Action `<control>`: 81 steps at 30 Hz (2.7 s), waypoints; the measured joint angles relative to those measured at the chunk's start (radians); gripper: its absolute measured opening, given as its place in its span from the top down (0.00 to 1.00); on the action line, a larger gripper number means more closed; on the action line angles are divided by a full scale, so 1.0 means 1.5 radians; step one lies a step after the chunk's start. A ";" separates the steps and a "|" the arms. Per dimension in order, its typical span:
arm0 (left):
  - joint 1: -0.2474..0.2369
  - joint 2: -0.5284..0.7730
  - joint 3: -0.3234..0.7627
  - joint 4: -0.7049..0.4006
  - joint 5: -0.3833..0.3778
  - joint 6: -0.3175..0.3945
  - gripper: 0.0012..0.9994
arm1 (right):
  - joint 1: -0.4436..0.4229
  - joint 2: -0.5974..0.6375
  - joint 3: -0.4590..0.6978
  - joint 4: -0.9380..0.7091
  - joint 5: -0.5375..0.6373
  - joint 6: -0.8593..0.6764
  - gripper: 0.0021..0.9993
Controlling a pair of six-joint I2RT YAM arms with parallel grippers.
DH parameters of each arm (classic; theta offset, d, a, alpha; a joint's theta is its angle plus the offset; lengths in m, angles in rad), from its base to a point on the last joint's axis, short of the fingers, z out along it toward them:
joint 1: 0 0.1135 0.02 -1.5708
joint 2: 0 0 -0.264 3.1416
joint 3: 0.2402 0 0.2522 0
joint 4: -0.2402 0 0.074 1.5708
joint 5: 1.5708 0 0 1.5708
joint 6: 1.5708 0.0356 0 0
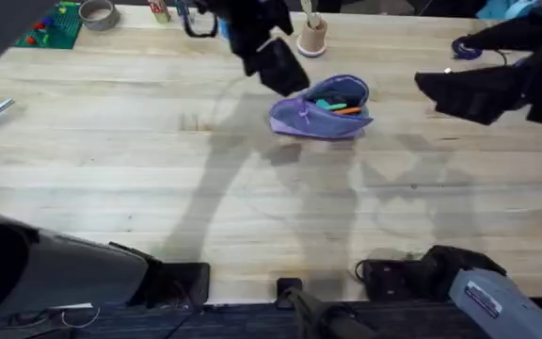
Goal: Unzip the bag, pick up the pens from the table one at a time and place them inside, then zip the bag closed.
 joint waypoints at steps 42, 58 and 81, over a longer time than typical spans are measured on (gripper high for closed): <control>0.206 -0.001 -0.330 0.171 0.169 0.208 0.00 | 0.399 -0.001 0.000 0.002 0.239 0.373 0.00; 0.206 -0.001 -0.330 0.158 0.208 0.239 0.00 | 0.481 0.116 0.000 -0.003 0.222 0.607 0.00; 0.206 0.104 -0.330 0.178 0.253 0.334 0.00 | 0.526 0.180 -0.084 0.148 0.380 0.620 0.00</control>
